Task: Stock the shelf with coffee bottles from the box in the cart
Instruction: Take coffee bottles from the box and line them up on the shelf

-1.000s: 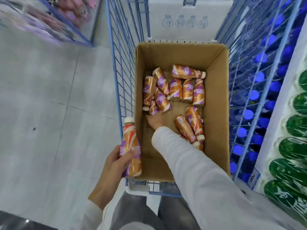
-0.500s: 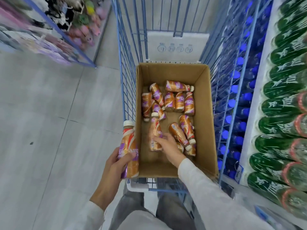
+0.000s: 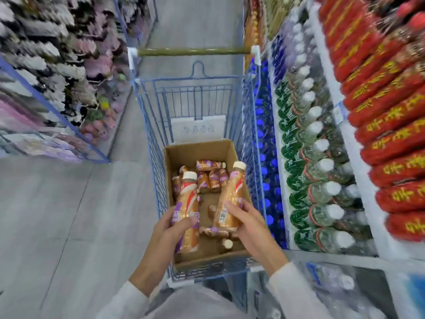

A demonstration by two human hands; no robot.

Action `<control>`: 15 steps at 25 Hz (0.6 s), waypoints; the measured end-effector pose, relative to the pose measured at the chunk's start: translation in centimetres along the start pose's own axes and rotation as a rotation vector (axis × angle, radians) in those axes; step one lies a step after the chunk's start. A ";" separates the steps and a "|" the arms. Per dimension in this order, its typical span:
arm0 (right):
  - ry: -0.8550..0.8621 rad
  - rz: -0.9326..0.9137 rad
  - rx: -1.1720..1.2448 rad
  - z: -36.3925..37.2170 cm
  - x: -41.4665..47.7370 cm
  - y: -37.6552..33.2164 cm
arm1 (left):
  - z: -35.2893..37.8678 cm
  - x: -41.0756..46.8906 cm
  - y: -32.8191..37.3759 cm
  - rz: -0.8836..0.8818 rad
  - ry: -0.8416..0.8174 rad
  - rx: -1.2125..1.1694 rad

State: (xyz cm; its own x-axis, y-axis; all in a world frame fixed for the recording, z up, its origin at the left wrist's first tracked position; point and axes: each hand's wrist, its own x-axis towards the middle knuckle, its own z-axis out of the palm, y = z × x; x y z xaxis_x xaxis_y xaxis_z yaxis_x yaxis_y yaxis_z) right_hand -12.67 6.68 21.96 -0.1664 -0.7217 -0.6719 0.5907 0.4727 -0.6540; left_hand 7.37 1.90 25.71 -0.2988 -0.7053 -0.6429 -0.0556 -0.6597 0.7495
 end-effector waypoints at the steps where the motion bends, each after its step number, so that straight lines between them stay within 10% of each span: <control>1: 0.021 -0.055 0.018 0.2 -1.7 -0.2 | 0.2 -0.2 0.4 0.013 -0.033 0.018; 15: 0.776 -0.494 0.313 -2.6 -27.1 9.7 | 10.2 -9.7 -3.4 -0.012 -0.765 0.414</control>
State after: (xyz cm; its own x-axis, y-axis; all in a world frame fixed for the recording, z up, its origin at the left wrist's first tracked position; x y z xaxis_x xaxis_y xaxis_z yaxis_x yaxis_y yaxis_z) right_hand -4.49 32.14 32.91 -0.8603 -0.2159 -0.4617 0.4787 -0.0310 -0.8774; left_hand 0.69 13.62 30.99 -0.8459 -0.2324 -0.4801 -0.3609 -0.4135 0.8359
